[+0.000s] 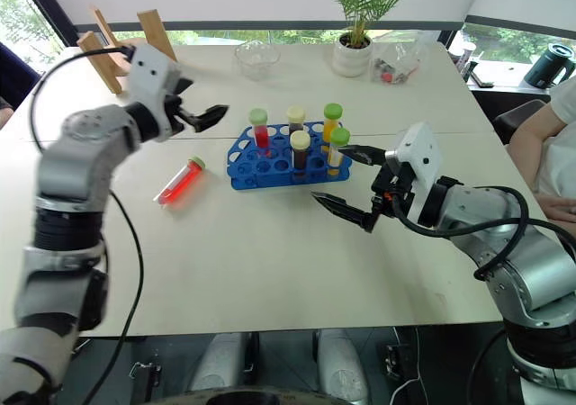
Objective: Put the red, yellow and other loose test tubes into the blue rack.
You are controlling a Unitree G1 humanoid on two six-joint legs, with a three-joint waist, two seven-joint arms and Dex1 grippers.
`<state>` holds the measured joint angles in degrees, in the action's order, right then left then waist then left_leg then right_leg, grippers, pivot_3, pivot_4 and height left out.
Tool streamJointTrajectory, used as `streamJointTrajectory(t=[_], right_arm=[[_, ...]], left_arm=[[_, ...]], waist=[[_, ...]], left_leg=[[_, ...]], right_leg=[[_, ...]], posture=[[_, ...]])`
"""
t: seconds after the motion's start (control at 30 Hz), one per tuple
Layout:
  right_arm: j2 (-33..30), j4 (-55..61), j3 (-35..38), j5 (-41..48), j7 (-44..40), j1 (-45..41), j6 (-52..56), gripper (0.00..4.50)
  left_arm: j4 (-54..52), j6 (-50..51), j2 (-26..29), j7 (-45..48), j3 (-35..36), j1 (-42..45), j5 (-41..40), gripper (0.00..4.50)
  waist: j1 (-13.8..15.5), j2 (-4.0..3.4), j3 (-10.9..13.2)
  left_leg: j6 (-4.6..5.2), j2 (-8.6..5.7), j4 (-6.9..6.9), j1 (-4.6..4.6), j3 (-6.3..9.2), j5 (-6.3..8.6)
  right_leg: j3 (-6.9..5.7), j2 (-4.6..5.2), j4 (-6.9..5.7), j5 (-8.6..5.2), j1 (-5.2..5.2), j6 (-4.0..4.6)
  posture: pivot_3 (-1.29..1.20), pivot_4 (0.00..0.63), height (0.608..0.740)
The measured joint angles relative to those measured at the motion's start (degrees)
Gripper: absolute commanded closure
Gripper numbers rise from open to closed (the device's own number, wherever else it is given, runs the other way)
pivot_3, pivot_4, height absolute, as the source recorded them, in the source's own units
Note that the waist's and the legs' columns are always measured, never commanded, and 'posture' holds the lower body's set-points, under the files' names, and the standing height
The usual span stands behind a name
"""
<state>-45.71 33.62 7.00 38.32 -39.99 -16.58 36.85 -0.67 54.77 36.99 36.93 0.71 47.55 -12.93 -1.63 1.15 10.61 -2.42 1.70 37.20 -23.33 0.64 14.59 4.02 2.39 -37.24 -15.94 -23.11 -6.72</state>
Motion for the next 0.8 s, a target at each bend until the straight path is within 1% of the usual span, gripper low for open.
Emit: streamJointTrajectory(t=[0.03, 0.1, 0.2, 0.27, 0.37, 0.57, 0.6, 0.67, 0.8], right_arm=[[0.2, -0.7, -0.3, -0.5, -0.5, -0.5, -0.6, 0.0], [0.2, -1.5, -0.7, -1.2, -1.1, -1.0, -1.1, 0.0], [0.3, -2.0, -1.3, -1.6, -1.9, -1.7, -1.5, 0.0], [0.3, -2.2, -1.5, -1.8, -2.2, -2.1, -1.8, 0.0], [0.3, -2.4, -1.5, -2.1, -2.4, -2.1, -1.8, 0.0], [0.2, -2.2, -1.4, -2.0, -2.1, -2.0, -0.8, 0.0], [0.1, -2.1, -1.2, -1.9, -2.0, -1.9, -0.6, 0.0], [-0.1, -1.5, -0.8, -1.7, -1.9, -1.8, -0.1, 0.0], [-0.5, 0.0, 0.7, -1.1, -1.8, -1.7, 0.7, 0.0]], left_arm=[[0.3, 7.7, 3.1, 2.4, -1.0, 0.3, -2.0, 0.01], [1.4, 17.1, 5.6, 4.5, -2.3, 0.5, -4.3, 0.01], [2.9, 24.3, 8.7, 6.4, -5.6, 0.5, -6.2, 0.01], [3.7, 26.2, 9.5, 6.8, -7.2, 0.5, -6.7, 0.01], [6.2, 26.2, 9.3, 6.9, -9.1, 0.5, -7.0, 0.01], [14.3, 18.8, 5.4, 6.5, -12.0, 0.5, -5.1, 0.01], [15.4, 17.3, 5.1, 6.6, -12.4, 0.8, -4.6, 0.25], [18.6, 14.6, 4.1, 6.7, -13.2, 2.1, -3.4, 0.91], [23.6, 9.8, 3.4, 7.3, -14.0, 3.4, -0.7, 2.97]], waist=[[0.0, 0.01, 0.0], [-0.2, 0.01, 0.0], [-0.1, 0.07, 0.0], [0.0, 0.07, 0.0], [0.5, 0.07, 0.0], [0.9, 0.07, 0.0], [0.9, 0.07, 0.0], [1.0, 0.04, 0.0], [1.0, 0.04, 0.0]], left_leg=[[0.0, 0.01, -0.01, -0.03, 0.01, 0.0], [0.0, 0.03, -0.02, -0.08, 0.02, 0.0], [0.0, 0.01, 0.02, -0.12, 0.01, 0.0], [-0.01, 0.0, 0.05, -0.12, -0.01, 0.0], [-0.01, 0.01, 0.06, -0.11, -0.01, 0.0], [-0.01, 0.0, 0.07, -0.12, -0.04, 0.0], [-0.01, 0.0, 0.08, -0.12, -0.03, 0.0], [-0.01, -0.02, 0.1, -0.11, -0.03, 0.0], [-0.01, -0.03, 0.15, -0.1, -0.05, 0.0]], right_leg=[[-0.02, 0.0, -0.04, -0.04, -0.04, 0.05], [-0.03, -0.01, -0.04, -0.05, -0.09, 0.07], [-0.04, 0.03, -0.04, -0.05, -0.11, 0.06], [-0.04, 0.05, -0.04, -0.05, -0.1, 0.06], [-0.04, 0.04, -0.06, -0.04, -0.11, 0.07], [-0.04, 0.06, -0.05, -0.04, -0.1, 0.07], [-0.04, 0.07, -0.06, -0.04, -0.1, 0.07], [-0.04, 0.07, -0.08, -0.04, -0.09, 0.07], [-0.03, 0.09, -0.09, -0.04, -0.05, 0.06]], posture=[[0.0, 0.15, 0.74], [0.0, 0.15, 0.74], [0.0, 0.15, 0.74], [0.0, 0.15, 0.74], [0.0, 0.15, 0.74], [0.0, 0.15, 0.74], [0.0, 0.15, 0.74], [0.0, 0.15, 0.74], [0.0, 0.15, 0.74]])
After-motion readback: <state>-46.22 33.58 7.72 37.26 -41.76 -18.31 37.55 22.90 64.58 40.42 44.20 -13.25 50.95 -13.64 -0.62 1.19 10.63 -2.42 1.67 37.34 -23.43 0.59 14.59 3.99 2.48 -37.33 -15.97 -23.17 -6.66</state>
